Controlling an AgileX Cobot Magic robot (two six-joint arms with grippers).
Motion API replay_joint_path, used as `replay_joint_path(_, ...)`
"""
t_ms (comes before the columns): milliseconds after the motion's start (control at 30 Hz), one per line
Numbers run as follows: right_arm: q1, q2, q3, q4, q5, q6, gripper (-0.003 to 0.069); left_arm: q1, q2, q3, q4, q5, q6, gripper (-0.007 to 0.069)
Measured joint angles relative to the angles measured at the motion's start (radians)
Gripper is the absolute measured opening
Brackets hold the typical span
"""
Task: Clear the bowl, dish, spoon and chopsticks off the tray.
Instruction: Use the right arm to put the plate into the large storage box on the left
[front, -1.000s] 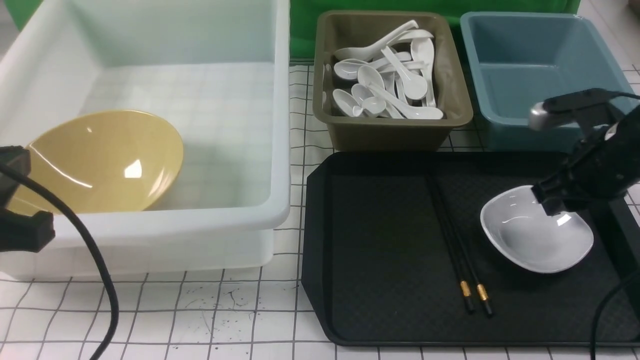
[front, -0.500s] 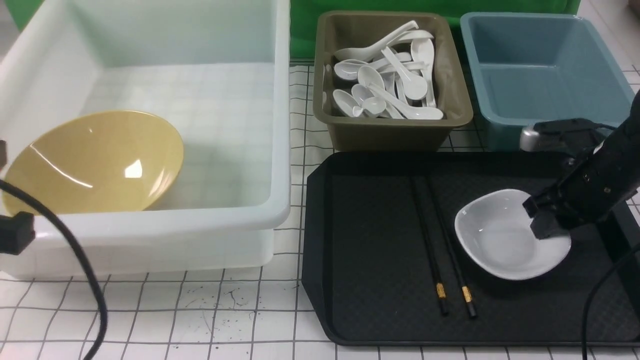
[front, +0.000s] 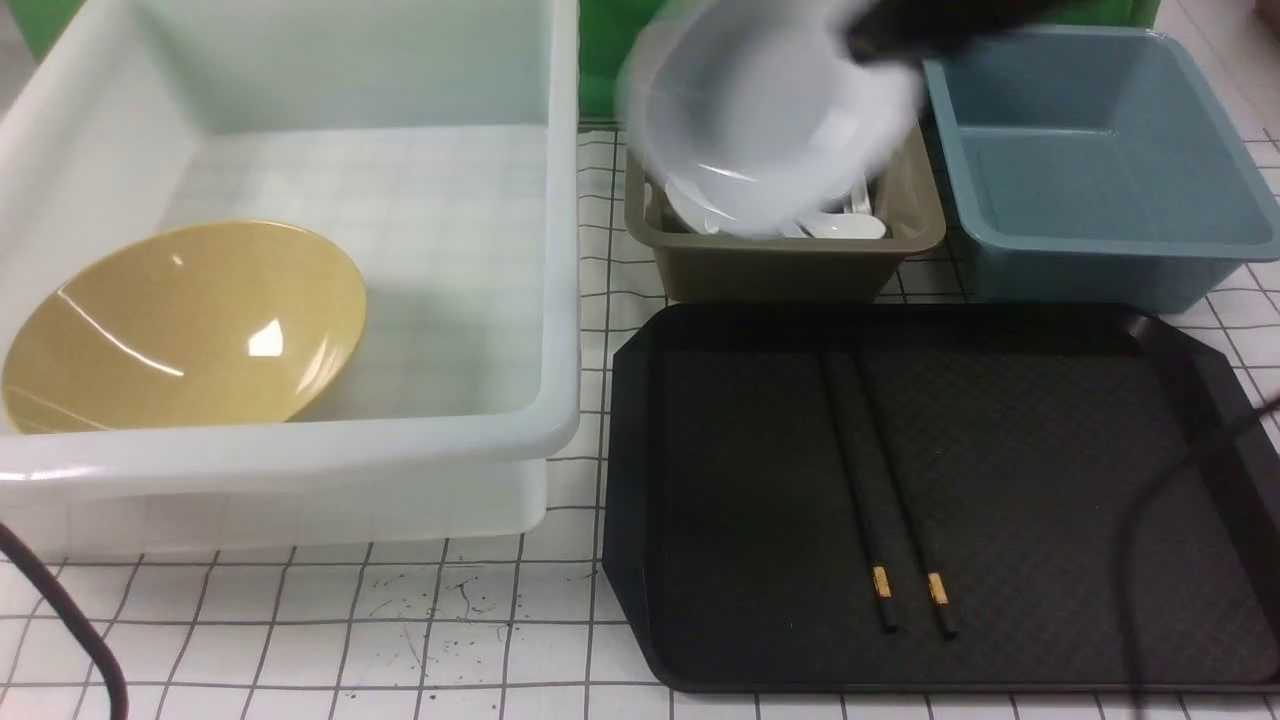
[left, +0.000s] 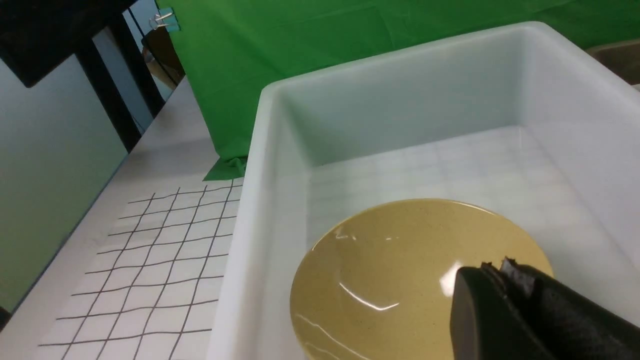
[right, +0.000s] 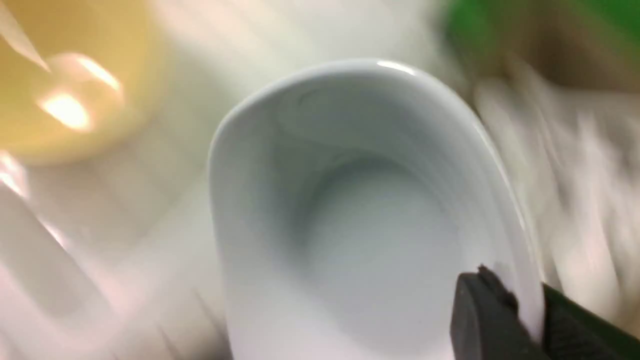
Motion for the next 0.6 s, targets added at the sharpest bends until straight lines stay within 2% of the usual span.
replay_joint_path(100,0.128,0.173,-0.197,-0.017,-0.059,-0.091,0.007,0.0,0.0,0.04,0.015,-0.052,-0.04,-0.0006)
replay_joint_path(167,0.197,0.305,-0.326,-0.108,-0.065,-0.134,0.007,0.0,0.0,0.083,0.018,-0.096,-0.065,-0.0006)
replay_joint_path(267,0.248,0.462,-0.469,-0.251,-0.022,-0.136,0.007,0.0,-0.001,0.125,0.019,-0.146,-0.08,-0.0006)
replay_joint_path(333,0.267,0.552,-0.523,-0.353,0.03,-0.097,0.007,0.0,-0.001,0.143,0.019,-0.178,-0.085,-0.0006)
replay_joint_path(400,0.272,0.584,-0.527,-0.399,0.049,-0.06,0.007,0.0,-0.001,0.152,0.02,-0.199,-0.088,-0.0006)
replay_joint_path(600,0.273,0.584,-0.492,-0.413,0.044,0.045,0.007,0.0,-0.001,0.155,0.021,-0.217,-0.095,-0.0006)
